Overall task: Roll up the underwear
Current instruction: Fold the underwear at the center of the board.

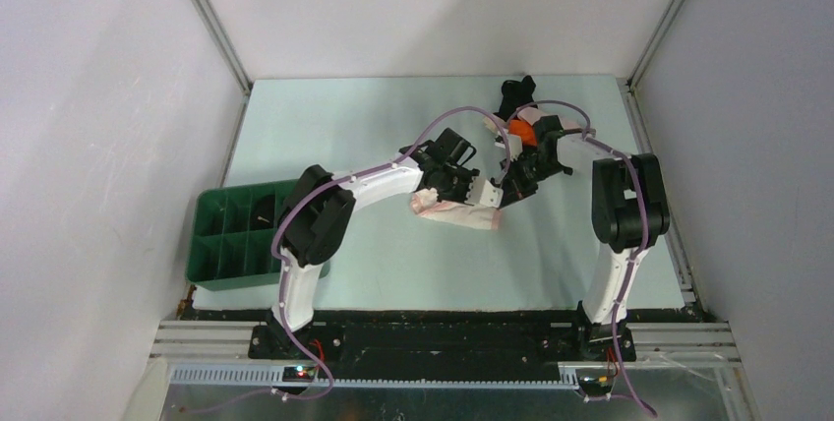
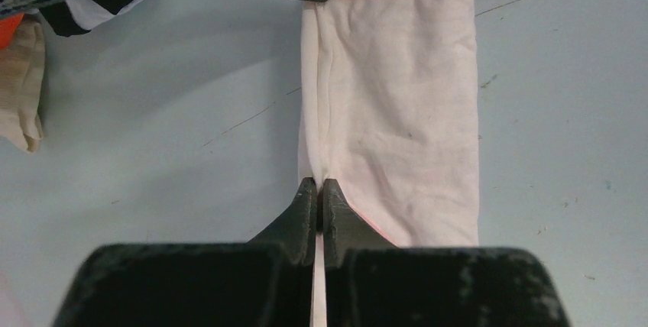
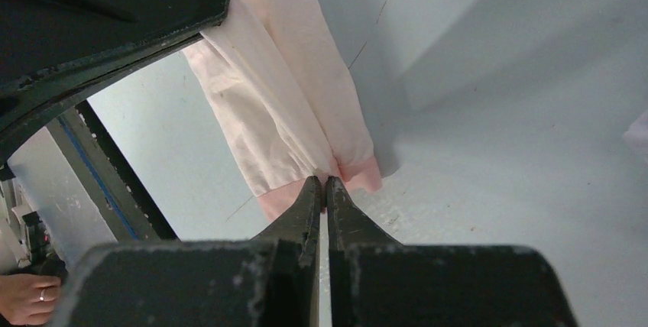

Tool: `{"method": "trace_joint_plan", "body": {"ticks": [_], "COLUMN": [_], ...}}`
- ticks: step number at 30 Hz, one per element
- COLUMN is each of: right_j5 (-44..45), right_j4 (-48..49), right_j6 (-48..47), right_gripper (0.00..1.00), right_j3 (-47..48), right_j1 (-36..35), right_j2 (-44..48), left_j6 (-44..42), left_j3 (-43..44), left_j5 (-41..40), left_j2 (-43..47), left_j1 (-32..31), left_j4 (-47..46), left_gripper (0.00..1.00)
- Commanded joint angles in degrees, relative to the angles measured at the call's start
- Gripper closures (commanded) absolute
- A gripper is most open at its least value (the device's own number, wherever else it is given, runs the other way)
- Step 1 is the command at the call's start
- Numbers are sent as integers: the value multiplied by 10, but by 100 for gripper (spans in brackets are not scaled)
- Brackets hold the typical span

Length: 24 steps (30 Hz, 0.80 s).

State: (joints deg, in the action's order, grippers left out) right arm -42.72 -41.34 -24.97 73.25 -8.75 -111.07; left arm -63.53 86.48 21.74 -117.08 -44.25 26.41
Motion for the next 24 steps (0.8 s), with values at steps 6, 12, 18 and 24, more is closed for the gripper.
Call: {"method": "trace_joint_plan", "body": {"ticks": [6,12,18,24], "right_j5": [9,14,31,41], "right_j4": [15,17,26,41], "right_j6": [15,27,33,44], "right_gripper": [100,100,96,89], "right_j3": [34,61,70,77], "right_j1": [2,-3,-11,-22], "right_j2": [-23,-40,-49,-53], "left_j6": [-31,-24,-21,-5], "left_j3": [-8,-13,-19,-27], "left_j5": [-40,-60,-81,-103], "left_j2": [-3,-7,-13,-15], "left_j1": [7,7,7,7], "left_j4": [-21,-43,-63,-90], "left_gripper": [100,100,95,87]}}
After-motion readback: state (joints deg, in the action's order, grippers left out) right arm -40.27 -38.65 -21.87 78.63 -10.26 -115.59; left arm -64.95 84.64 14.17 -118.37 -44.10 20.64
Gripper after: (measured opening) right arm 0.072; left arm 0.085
